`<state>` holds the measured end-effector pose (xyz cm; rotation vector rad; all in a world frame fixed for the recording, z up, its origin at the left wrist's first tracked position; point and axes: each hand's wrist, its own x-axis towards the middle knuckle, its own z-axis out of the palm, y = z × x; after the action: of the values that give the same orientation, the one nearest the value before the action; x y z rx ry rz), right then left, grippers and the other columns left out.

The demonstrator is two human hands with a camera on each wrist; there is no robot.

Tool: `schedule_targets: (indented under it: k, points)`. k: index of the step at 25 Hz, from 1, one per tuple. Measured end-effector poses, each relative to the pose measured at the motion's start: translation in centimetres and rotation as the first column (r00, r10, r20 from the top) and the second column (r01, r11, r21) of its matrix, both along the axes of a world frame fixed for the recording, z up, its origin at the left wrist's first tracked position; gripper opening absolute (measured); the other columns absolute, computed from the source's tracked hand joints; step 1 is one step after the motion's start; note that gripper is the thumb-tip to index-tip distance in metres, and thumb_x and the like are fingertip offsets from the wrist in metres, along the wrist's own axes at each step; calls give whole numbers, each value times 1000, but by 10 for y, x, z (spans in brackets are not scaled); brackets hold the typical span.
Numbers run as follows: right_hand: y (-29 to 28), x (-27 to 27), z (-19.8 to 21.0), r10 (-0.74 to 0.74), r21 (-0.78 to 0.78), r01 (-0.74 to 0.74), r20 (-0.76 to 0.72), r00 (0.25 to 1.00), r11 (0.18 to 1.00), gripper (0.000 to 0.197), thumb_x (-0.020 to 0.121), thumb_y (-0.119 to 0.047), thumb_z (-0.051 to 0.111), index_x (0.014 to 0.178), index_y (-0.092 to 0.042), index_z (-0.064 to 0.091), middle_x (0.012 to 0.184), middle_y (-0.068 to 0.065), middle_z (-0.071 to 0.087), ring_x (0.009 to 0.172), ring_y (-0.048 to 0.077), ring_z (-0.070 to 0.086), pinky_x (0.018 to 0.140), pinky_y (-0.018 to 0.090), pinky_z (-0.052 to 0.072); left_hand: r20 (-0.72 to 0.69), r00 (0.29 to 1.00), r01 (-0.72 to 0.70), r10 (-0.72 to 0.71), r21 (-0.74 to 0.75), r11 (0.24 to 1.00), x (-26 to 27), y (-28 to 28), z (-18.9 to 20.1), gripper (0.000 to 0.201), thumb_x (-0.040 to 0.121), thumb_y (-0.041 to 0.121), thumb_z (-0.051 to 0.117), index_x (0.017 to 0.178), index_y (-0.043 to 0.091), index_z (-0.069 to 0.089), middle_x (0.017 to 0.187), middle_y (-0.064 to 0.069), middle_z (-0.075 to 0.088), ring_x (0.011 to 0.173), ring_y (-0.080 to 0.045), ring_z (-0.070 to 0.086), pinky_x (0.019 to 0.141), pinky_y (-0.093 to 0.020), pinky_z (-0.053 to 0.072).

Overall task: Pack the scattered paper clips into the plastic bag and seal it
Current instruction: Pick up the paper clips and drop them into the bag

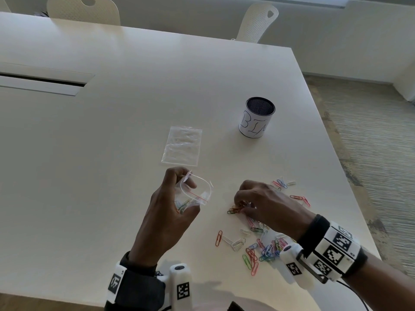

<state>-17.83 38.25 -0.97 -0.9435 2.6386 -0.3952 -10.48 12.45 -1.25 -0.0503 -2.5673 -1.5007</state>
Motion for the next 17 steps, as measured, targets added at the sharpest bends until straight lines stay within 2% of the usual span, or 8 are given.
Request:
schedule_targets:
  k: [2, 3, 5, 6, 9, 11, 13, 17]
  points:
    - [-1, -1, 4, -34, -14, 34, 1, 999, 999, 18, 97, -21, 73, 115, -21, 72, 119, -4, 63, 90, 8, 67, 77, 17, 58, 0, 1000, 1, -1, -2, 1000, 0, 0, 0, 54, 82, 8, 79, 119, 32, 49, 109, 17, 63, 103, -10, 63, 71, -11, 49]
    - [-2, -2, 5, -47, -18, 47, 1, 999, 999, 17, 96, -20, 73, 113, -21, 72, 117, -4, 63, 88, 9, 66, 73, 15, 56, -1, 1000, 0, 0, -1, 1000, 0, -1, 0, 54, 82, 8, 79, 120, 32, 49, 109, 16, 64, 102, -10, 63, 72, -10, 49]
    - [-3, -6, 4, -61, -8, 61, 1, 998, 998, 15, 95, -18, 74, 109, -21, 72, 112, -4, 63, 83, 8, 62, 63, 9, 44, -2, 1000, 0, 0, 2, 1000, -1, -1, 0, 55, 82, 8, 79, 120, 32, 49, 109, 16, 64, 102, -11, 64, 72, -9, 49]
    - [-3, -8, 4, -67, -2, 67, 1, 998, 998, 15, 94, -17, 75, 108, -20, 73, 109, -4, 64, 82, 8, 61, 61, 8, 40, -3, 1000, 1, -1, 2, 1000, -1, -1, 0, 55, 82, 8, 79, 120, 32, 48, 108, 16, 65, 102, -10, 64, 72, -9, 49]
    - [-4, -11, 0, -93, -30, 93, -1, 996, 995, 10, 92, -17, 76, 102, -18, 75, 101, -6, 64, 79, 6, 61, 62, 8, 41, -4, 1000, 4, -3, 7, 1000, 1, -1, -1, 55, 81, 7, 80, 120, 31, 49, 108, 16, 65, 101, -9, 64, 71, -8, 48]
    - [-1, -13, -1, -131, -93, 134, 33, 991, 987, 9, 90, -18, 79, 99, -17, 76, 97, -7, 66, 78, 3, 63, 65, 9, 48, -3, 1000, 3, -3, 11, 1000, 1, -2, -1, 55, 81, 6, 79, 120, 31, 49, 108, 15, 64, 102, -10, 64, 70, -9, 49]
    - [2, -14, 1, -172, -176, 191, 114, 978, 966, 11, 87, -17, 82, 97, -18, 78, 94, -8, 72, 78, 5, 69, 73, 19, 60, 0, 1000, 2, -2, 14, 1000, 1, -3, -2, 55, 82, 6, 79, 120, 31, 48, 109, 15, 64, 103, -10, 63, 68, -10, 49]
    - [3, -15, 21, -218, -306, 292, 255, 942, 906, 15, 83, -14, 87, 95, -18, 79, 85, -3, 79, 75, 9, 76, 75, 26, 65, 1, 1000, -1, 1, 13, 1000, 1, -5, -3, 56, 82, 8, 77, 121, 34, 47, 111, 17, 64, 106, -7, 62, 69, -13, 50]
